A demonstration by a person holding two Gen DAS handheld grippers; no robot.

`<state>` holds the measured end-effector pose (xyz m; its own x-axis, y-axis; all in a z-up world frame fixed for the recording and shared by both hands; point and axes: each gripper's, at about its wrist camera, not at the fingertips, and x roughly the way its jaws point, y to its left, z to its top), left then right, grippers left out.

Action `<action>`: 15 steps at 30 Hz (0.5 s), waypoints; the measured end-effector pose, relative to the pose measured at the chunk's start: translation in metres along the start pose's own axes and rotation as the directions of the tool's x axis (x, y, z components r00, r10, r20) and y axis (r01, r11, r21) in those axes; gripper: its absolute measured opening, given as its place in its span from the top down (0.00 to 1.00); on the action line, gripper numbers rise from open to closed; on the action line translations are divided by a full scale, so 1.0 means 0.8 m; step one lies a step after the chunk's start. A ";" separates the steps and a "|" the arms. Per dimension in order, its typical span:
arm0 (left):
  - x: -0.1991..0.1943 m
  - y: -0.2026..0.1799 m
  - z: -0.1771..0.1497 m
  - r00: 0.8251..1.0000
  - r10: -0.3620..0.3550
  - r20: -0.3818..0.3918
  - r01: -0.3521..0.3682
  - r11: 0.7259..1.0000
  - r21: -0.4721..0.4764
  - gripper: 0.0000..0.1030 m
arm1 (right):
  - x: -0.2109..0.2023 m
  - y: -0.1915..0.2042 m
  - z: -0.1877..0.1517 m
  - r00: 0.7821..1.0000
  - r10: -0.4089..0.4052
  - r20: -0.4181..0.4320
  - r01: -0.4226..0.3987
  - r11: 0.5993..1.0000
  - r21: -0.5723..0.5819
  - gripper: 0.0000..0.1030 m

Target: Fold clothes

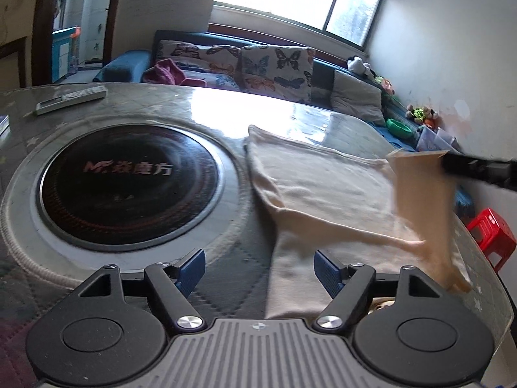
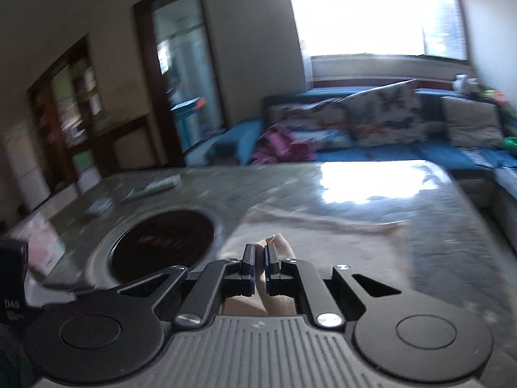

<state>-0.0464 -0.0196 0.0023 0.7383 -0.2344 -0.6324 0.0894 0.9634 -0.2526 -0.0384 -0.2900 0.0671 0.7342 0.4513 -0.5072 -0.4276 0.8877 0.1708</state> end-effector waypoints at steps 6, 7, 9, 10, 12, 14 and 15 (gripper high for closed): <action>-0.006 0.016 0.000 1.000 0.008 0.007 -0.008 1.000 -0.025 0.25 | 0.048 0.050 -0.017 0.991 0.090 -0.102 -0.096 0.994 -0.050 0.91; -0.007 0.017 0.000 1.000 0.009 0.007 -0.009 1.000 -0.028 0.25 | 0.050 0.056 -0.021 0.988 0.104 -0.110 -0.110 0.993 -0.050 0.90; -0.008 0.018 0.000 1.000 0.007 0.007 -0.007 1.000 -0.026 0.25 | 0.044 0.056 -0.024 0.988 0.111 -0.110 -0.117 0.992 -0.050 0.89; -0.008 0.016 0.001 1.000 0.006 0.007 -0.005 1.000 -0.022 0.25 | 0.040 0.055 -0.025 0.988 0.112 -0.107 -0.118 0.992 -0.049 0.89; -0.008 0.013 0.003 1.000 0.001 0.009 -0.001 1.000 -0.012 0.25 | 0.030 0.050 -0.027 0.989 0.107 -0.099 -0.112 0.993 -0.047 0.88; -0.008 0.008 0.005 1.000 -0.009 0.013 0.009 1.000 -0.003 0.25 | 0.017 0.033 -0.028 0.994 0.073 -0.087 -0.077 0.996 -0.043 0.81; -0.008 0.005 0.006 1.000 -0.015 0.015 0.015 1.000 0.002 0.25 | 0.012 0.023 -0.031 0.995 0.044 -0.085 -0.048 0.998 -0.044 0.81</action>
<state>-0.0474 -0.0139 0.0090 0.7469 -0.2469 -0.6175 0.1019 0.9601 -0.2606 -0.0522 -0.2715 0.0441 0.6670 0.4808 -0.5691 -0.4852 0.8600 0.1579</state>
